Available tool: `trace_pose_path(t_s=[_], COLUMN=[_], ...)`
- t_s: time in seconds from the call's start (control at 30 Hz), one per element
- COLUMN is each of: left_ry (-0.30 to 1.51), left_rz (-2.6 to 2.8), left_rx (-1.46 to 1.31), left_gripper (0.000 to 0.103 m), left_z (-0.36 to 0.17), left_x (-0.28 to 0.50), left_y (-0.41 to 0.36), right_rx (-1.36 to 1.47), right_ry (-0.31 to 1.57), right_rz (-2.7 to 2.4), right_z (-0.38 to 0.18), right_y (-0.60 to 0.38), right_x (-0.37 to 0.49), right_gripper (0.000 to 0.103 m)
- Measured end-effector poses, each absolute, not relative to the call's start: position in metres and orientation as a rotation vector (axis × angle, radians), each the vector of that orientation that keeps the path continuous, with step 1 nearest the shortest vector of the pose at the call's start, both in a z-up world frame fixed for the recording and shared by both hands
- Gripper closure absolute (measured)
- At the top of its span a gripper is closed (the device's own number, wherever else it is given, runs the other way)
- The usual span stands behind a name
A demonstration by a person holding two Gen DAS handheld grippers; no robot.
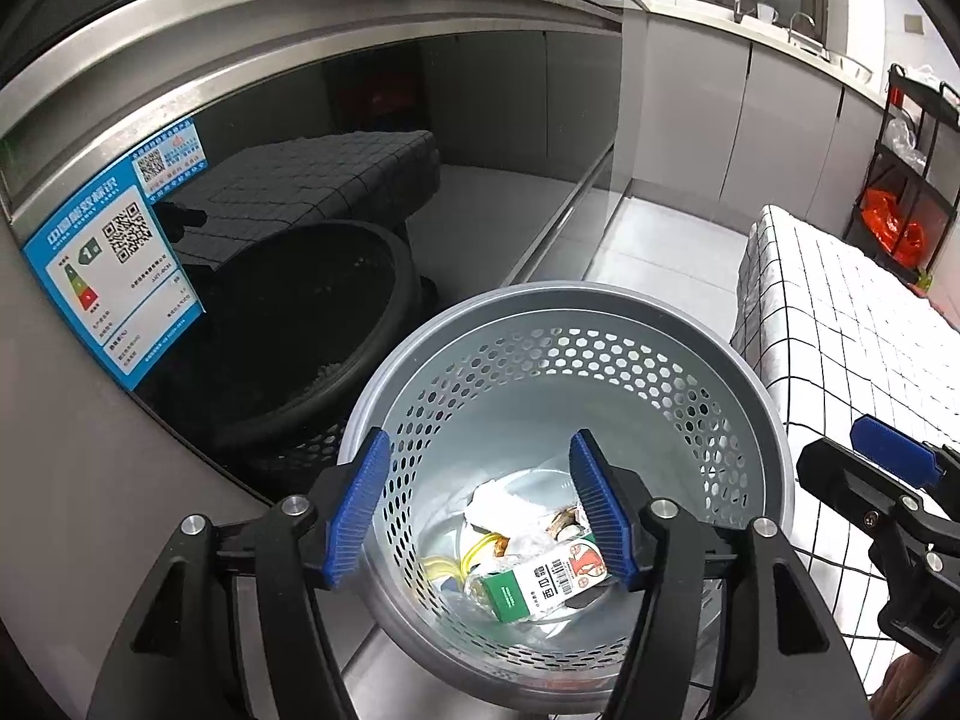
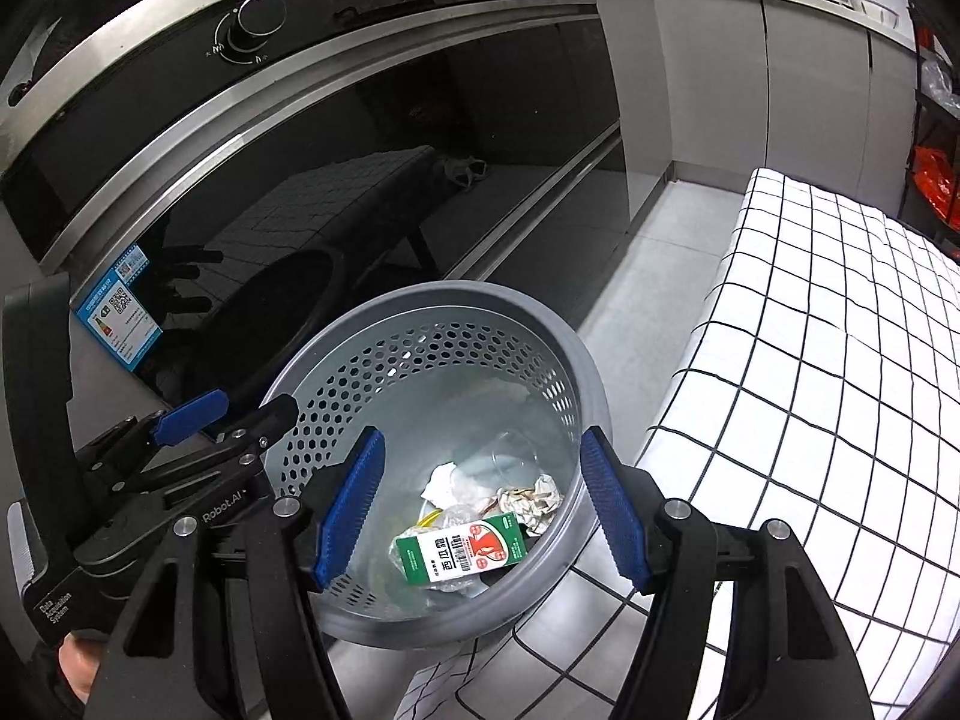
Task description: Collect trash
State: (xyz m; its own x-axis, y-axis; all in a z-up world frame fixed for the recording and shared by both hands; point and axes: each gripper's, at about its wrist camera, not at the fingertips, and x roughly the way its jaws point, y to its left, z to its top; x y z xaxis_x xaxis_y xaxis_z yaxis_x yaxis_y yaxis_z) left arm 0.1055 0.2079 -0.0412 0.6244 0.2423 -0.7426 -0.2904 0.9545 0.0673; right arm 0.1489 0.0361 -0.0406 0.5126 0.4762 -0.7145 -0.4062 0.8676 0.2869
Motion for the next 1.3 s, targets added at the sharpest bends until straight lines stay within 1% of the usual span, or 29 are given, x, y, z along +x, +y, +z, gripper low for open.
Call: trace_pose_path(t_s=[0.2,0.27,0.3,0.4,0.57,0.77,1.3], left_ry=[0.817,0.808,0.803,0.791,0.764,0.746,0.740], left_rz=[0.304,0.306,0.306,0.305,0.316,0.317,0.310], left_rx=[-0.050,-0.046,-0.046,-0.044,-0.037,-0.038,-0.035], left_gripper=[0.034,0.029,0.029,0.026,0.011,0.007,0.006], left_z=[-0.032,-0.029,-0.028,-0.024,-0.017,-0.011,-0.007], left_x=[0.098,0.096,0.094,0.091,0.084,0.078,0.071], left_y=[0.205,0.204,0.203,0.203,0.204,0.204,0.202], right_rx=[0.075,0.073,0.071,0.066,0.057,0.055,0.048], right_ry=[0.867,0.863,0.861,0.851,0.833,0.825,0.803], right_rz=[0.514,0.510,0.508,0.499,0.487,0.484,0.452], right_z=[-0.034,-0.032,-0.031,-0.027,-0.021,-0.016,-0.008], right_y=[0.035,0.035,0.035,0.033,0.033,0.033,0.026], right_x=[0.139,0.136,0.135,0.131,0.124,0.119,0.109], right_gripper=[0.037,0.037,0.037,0.034,0.033,0.032,0.031])
